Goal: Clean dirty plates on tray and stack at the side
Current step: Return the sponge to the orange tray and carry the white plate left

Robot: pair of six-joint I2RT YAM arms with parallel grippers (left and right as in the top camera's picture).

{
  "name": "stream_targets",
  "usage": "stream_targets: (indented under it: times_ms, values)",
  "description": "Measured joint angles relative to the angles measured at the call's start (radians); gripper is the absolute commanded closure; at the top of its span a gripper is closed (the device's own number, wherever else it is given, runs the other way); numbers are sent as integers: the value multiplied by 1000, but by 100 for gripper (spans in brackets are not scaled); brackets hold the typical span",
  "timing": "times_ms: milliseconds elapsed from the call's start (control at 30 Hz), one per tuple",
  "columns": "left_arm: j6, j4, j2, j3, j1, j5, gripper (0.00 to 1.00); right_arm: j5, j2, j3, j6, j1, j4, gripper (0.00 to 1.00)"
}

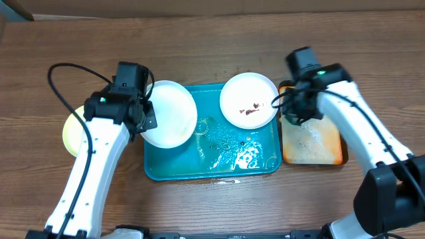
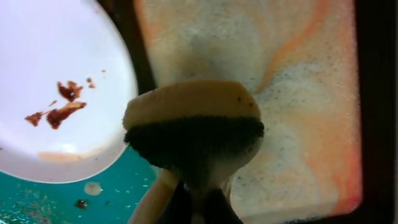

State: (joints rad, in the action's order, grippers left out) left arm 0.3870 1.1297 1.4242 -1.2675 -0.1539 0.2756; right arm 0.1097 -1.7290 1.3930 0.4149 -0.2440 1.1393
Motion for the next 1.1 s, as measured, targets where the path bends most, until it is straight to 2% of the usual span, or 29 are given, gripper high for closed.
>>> stream_targets:
  times_ms: [300, 667, 900, 1100]
  values:
    - [87, 13, -9, 0, -240, 336, 96, -93, 0, 0, -147, 167, 4, 96]
    - [136, 26, 18, 0, -569, 773, 96, -110, 0, -117, -186, 231, -111, 96]
    - [111, 26, 106, 0, -665, 936, 96, -112, 0, -151, -240, 231, -148, 96]
    - [107, 26, 136, 0, -687, 984, 96, -113, 0, -151, -257, 231, -151, 96]
